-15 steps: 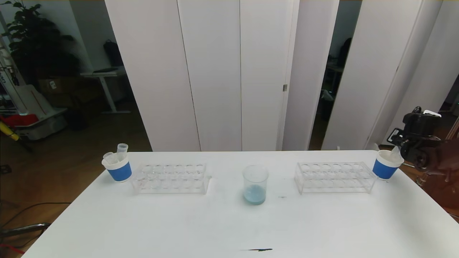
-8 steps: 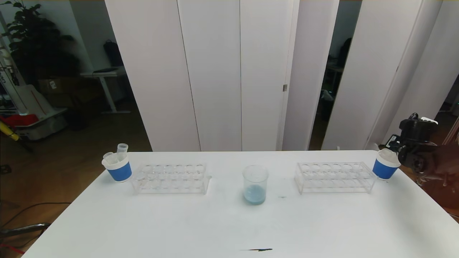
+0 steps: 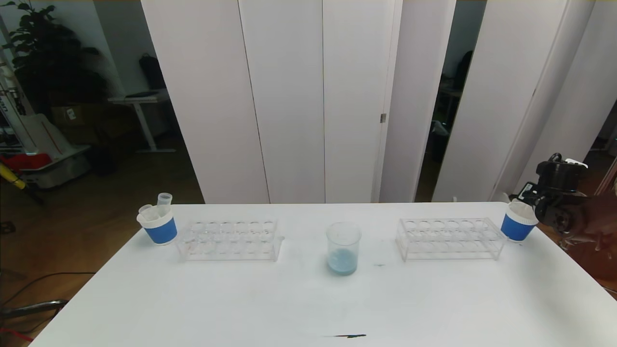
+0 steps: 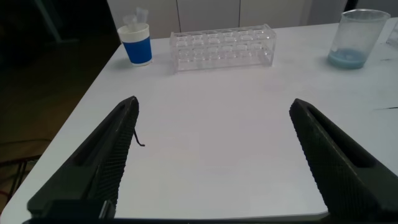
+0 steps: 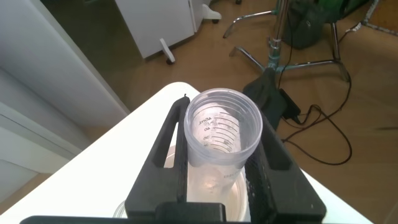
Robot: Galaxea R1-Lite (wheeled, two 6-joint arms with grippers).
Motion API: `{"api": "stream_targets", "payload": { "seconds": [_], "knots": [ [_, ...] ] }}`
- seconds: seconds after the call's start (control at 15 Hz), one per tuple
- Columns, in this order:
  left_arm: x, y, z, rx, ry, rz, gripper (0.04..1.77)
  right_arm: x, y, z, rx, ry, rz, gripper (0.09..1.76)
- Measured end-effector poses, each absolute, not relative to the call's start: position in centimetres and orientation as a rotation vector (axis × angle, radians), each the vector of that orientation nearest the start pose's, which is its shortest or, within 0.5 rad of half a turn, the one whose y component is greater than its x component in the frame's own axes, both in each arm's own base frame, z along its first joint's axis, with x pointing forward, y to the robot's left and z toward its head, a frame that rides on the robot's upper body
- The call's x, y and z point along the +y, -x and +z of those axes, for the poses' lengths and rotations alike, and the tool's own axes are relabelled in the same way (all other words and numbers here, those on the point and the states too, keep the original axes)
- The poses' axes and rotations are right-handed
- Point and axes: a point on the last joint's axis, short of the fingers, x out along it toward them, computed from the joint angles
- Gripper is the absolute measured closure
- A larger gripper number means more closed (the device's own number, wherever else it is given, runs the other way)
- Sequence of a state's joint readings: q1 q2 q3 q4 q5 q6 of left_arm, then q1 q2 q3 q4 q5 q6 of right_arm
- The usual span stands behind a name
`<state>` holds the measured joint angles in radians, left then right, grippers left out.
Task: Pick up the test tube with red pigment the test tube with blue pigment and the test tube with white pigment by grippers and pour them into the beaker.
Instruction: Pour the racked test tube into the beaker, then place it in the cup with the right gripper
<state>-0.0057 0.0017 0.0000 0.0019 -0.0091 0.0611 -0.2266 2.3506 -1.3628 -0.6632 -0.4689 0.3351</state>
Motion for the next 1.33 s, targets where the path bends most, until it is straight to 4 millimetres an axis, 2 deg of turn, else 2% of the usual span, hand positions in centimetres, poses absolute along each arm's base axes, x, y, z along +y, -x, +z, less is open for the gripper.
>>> {"api": "stream_targets", "payload": {
  "seconds": [0.2, 0.27, 0.4, 0.47, 0.53, 0.8, 1.0, 1.13, 1.33],
  "knots": [
    [0.0, 2.3, 7.5, 0.003, -0.061, -0.015, 0.08, -11.5, -45.0, 7.5, 0.237, -0.275, -0.74, 1.22],
    [0.0, 2.3, 7.5, 0.003, -0.061, -0.015, 0.08, -11.5, -44.9, 7.5, 0.238, -0.274, -0.741, 1.03],
    [0.0, 2.3, 7.5, 0.003, -0.061, -0.015, 0.08, -11.5, -44.9, 7.7, 0.232, -0.273, -0.742, 0.37],
    [0.0, 2.3, 7.5, 0.003, -0.061, -0.015, 0.08, -11.5, -44.9, 7.9, 0.226, -0.274, -0.743, 0.15],
    [0.0, 2.3, 7.5, 0.003, -0.061, -0.015, 0.08, -11.6, -44.8, 8.2, 0.219, -0.274, -0.743, 0.1],
    [0.0, 2.3, 7.5, 0.003, -0.061, -0.015, 0.08, -11.9, -44.6, 9.6, 0.192, -0.275, -0.744, 0.1],
    [0.0, 2.3, 7.5, 0.003, -0.061, -0.015, 0.08, -11.9, -44.1, 11.4, 0.169, -0.273, -0.717, 0.1],
    [0.0, 2.3, 7.5, 0.003, -0.061, -0.015, 0.08, -11.9, -43.2, 13.2, 0.166, -0.267, -0.704, 0.1],
    [0.0, 2.3, 7.5, 0.003, -0.061, -0.015, 0.08, -11.2, -40.6, 17.6, 0.16, -0.277, -0.625, 0.1]
  ]
}}
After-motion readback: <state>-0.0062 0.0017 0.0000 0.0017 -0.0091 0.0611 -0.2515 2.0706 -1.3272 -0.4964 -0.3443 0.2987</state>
